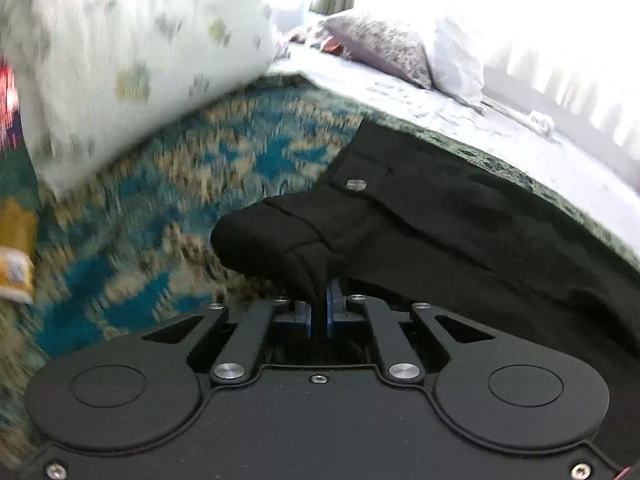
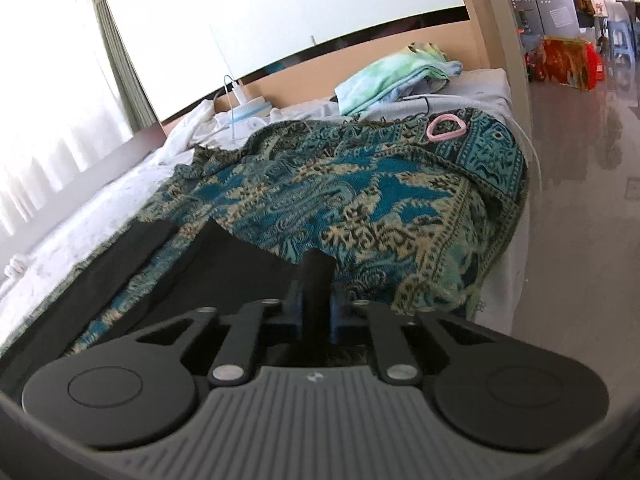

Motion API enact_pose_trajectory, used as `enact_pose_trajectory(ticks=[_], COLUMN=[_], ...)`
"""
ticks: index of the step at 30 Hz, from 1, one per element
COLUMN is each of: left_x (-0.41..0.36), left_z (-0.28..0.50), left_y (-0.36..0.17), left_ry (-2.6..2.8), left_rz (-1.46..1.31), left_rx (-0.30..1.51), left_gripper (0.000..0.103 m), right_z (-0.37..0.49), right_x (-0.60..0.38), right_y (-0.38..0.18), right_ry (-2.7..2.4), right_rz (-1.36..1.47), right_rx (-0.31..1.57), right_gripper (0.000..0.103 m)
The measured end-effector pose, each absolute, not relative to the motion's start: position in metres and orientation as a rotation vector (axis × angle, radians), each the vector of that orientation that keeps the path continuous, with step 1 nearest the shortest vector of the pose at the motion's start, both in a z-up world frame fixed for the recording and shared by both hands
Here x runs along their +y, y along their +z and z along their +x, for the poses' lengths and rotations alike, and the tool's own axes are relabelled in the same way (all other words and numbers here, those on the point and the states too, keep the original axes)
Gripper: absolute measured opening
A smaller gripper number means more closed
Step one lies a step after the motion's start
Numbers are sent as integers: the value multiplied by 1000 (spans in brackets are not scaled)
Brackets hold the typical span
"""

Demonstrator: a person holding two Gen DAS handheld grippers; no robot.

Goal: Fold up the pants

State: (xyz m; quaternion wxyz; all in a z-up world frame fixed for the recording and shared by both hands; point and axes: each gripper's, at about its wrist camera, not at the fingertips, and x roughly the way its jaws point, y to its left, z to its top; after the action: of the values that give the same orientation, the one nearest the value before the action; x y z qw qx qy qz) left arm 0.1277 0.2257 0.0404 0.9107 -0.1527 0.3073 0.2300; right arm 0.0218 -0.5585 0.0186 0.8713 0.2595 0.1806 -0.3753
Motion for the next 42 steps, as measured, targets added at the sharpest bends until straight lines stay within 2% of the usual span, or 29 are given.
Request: enact_pose_trajectory(ticks=[5,9,13,16,19,20,21,22,23,24,25,26,27,28,31,36,40,42], left_x=[218,211,208,210,208,208,209,209,208,208,206,205,203,203,199,193,190,190], left_z=[111,91,82,84,86,87,87,87,86,86,86,86,87,90,101,123,153,170], left_y=[75,87,68,47,33,32,34,37,42,47,54,60,68,75,98,125,139,141], left_ry=[455,449,452,473,496,505,512,518,524,527,528,525,520,512,486,373,312,312], left_rz=[-242,-183,-143,-145,-133,-133,-136,-141,-144,-142,-136,-127,-116,-108,-112,-187,-270,-310], left_rx=[596,610,667,715,755,759,762,760,744,721,693,669,652,645,632,604,616,618], left_gripper=[6,6,7,8,19,26,43,55,75,88,92,95,96,98,100,103,103,103], right_z=[23,14,11,9,6,4,1,0,-2,-2,-1,0,1,4,14,44,76,95], right_x=[-545,-548,-561,-572,-581,-583,-584,-585,-584,-584,-583,-581,-580,-578,-570,-550,-529,-519], right_y=[47,58,48,35,25,24,24,26,27,31,35,41,46,52,71,101,123,132], right_ry=[-801,-808,-836,-876,-902,-904,-903,-905,-905,-902,-896,-891,-881,-868,-816,-699,-618,-581], right_rz=[370,351,347,380,393,402,412,420,424,427,431,434,438,443,455,470,457,455], right_rx=[349,341,380,412,449,454,454,452,449,443,436,429,420,409,382,341,324,328], right_gripper=[13,13,13,8,7,10,15,17,22,23,24,30,49,53,63,86,94,102])
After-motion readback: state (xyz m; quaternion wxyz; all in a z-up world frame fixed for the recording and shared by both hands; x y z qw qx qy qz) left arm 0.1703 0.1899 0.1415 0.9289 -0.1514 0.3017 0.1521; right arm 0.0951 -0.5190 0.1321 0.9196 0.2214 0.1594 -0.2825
